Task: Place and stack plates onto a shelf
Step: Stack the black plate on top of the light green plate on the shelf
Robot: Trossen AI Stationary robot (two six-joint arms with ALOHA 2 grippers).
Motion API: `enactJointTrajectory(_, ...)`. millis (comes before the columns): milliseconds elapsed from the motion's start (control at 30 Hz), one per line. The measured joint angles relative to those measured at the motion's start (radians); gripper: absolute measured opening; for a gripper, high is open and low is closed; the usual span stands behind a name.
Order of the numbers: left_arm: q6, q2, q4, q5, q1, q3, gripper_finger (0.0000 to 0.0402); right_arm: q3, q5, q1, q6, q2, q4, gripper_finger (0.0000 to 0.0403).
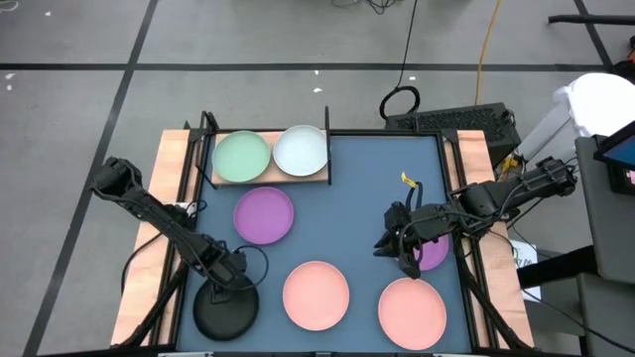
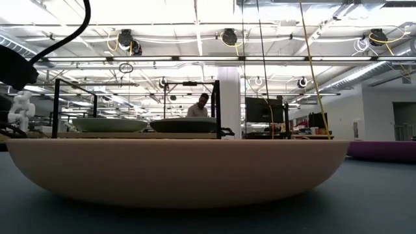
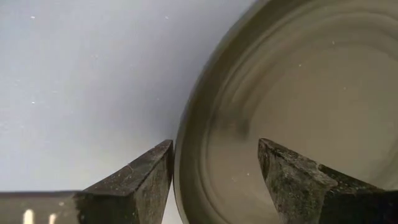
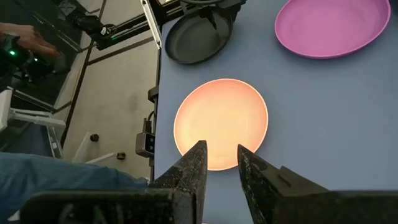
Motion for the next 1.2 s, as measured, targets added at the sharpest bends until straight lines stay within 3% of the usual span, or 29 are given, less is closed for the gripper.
enactJointTrajectory(200,0.001,-0.049,-0.008,-0.022,0.002,0.008,0.0239,0.0,0.0,0.0,0.008,0.0,0.0,0.0075)
enactJointTrajectory(533,0.147,-0.199,-0.14,-0.205,-0.016,0.034,0.0239,0.0,0.032,0.0,0.009,0.0,0.0,0.0075)
enactJointTrajectory(700,0.187,-0.201,-0.048,-0.122,-0.009,-0.042,0.0257,0.0,0.034,0.0,0.01,0.0,0.0,0.0075)
enactJointTrajectory(967,0.101,-0.201,0.029,-0.083,-0.009,-0.142,0.0284,0.0,0.031,0.0,0.013,0.0,0.0,0.0075)
enactJointTrajectory(1067,0.087,-0.2,0.096,-0.034,-0.009,-0.174,0.0278,0.0,0.031,0.0,0.01,0.0,0.0,0.0075)
enactJointTrajectory(1200,0.077,-0.201,0.11,-0.034,-0.009,-0.181,0.0241,0.0,0.031,0.0,0.005,0.0,0.0,0.0075)
